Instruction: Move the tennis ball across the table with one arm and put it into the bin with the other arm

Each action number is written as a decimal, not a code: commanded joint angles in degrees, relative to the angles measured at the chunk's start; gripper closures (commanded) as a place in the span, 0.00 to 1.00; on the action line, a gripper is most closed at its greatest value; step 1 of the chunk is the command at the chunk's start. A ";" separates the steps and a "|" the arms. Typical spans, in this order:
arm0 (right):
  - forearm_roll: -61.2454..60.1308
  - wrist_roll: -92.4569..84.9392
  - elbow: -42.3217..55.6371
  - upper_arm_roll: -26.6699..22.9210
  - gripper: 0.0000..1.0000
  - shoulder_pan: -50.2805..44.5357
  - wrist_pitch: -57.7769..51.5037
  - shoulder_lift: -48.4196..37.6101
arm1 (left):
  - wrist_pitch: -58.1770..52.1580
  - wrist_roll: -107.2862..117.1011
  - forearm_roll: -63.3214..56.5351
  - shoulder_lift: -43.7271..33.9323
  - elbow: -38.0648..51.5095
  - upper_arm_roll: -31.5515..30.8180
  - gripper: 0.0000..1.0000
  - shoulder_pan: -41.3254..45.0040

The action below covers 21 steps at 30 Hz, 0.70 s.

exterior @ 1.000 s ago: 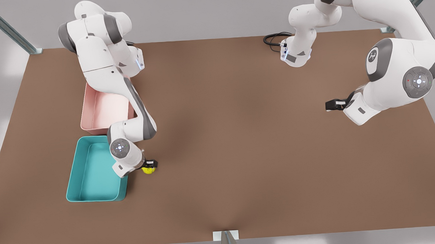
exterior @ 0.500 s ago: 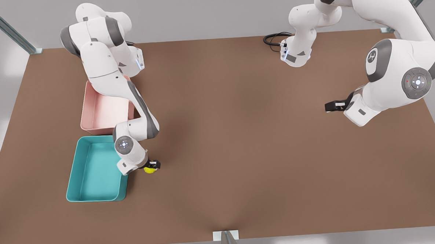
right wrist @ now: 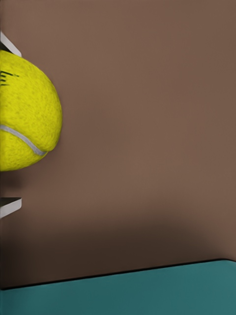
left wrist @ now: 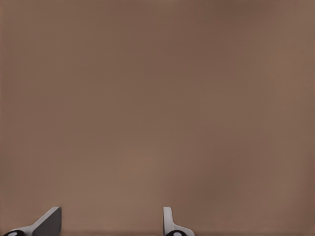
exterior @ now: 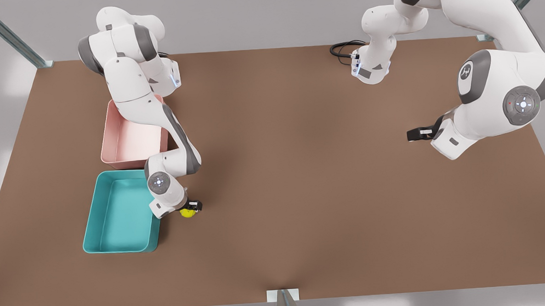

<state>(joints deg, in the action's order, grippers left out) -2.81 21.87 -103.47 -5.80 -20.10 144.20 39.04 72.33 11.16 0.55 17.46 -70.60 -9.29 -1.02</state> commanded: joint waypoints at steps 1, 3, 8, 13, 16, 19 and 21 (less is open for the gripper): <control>-0.09 0.55 0.03 0.00 0.00 -0.20 0.03 -0.02 | -0.17 1.15 -0.11 -0.15 0.11 -0.02 0.00 -0.03; -0.09 0.63 -0.15 0.00 0.00 -0.29 -0.06 -0.02 | -0.44 1.15 -0.11 -0.15 0.11 -0.02 0.00 -0.03; -0.09 0.55 -0.59 0.00 0.24 -0.29 -0.15 -0.02 | -0.09 1.15 -0.20 -0.06 0.11 -0.02 0.00 -0.03; -0.09 0.28 0.03 0.00 0.40 -0.29 -0.76 -0.28 | -0.17 1.23 -0.20 -0.06 0.11 -0.02 0.00 -0.03; -0.27 0.37 0.29 0.09 0.40 0.15 -1.47 -2.21 | -0.17 1.15 -0.20 -0.06 0.20 -0.02 0.00 -0.03; -0.27 -7.79 0.20 -0.35 0.40 2.87 -5.42 -9.50 | -0.17 1.15 -0.20 -0.06 0.20 -0.02 0.00 -0.03; -0.18 -19.05 1.60 -0.70 0.40 7.09 -11.91 -13.11 | -0.17 1.15 -0.20 -0.06 0.20 -0.02 0.00 -0.03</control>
<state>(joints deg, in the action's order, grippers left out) -3.66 17.83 -102.01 -6.42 -14.19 139.48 27.40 72.20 11.97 0.40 17.47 -70.43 -9.29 -1.04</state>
